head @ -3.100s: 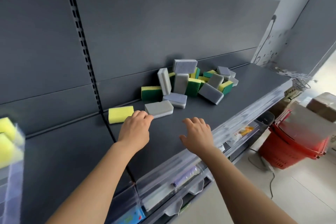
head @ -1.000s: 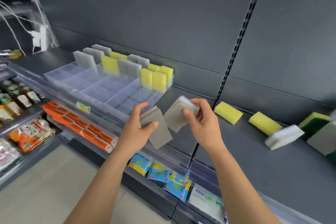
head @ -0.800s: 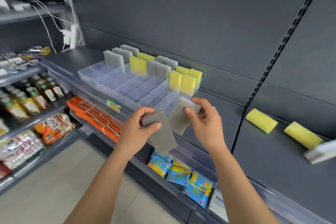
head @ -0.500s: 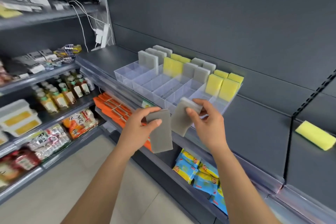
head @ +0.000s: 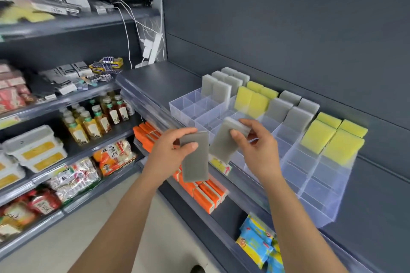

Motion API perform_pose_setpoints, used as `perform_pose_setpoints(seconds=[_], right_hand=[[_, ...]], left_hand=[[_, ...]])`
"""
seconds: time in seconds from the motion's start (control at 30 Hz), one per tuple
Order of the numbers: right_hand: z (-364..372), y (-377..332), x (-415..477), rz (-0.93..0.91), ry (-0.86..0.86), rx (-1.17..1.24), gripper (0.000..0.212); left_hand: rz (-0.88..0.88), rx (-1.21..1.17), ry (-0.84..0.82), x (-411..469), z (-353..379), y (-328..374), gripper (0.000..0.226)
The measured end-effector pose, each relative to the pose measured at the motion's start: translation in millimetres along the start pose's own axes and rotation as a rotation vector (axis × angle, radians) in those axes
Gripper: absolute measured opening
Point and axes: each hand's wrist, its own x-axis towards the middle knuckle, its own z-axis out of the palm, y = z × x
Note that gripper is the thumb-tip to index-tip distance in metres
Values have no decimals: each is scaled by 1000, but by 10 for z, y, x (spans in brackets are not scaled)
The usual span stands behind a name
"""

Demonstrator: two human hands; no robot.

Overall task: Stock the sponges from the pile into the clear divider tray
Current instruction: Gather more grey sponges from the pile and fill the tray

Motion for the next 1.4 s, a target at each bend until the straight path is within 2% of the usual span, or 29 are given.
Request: perform_pose_setpoints(seconds=[0.13,0.33,0.6,1.07,1.4], right_hand=[[283,22,521,-11,17,2,23],[619,56,1237,-14,47,-12,31],[890,93,1778,1,106,-103,33],[1307,174,1842,143,215,-393,28],[1549,214,1672,260,202,-528,30]], left_hand=[[14,31,-14,520,-155,-92,31],[55,66,-25,1324,-316,-199,30],[91,61,-85,2067,-437,-269,28],[271,-31,-304,2993,-548,-469,34],[363,57,-476,3177,-474,-692,32]])
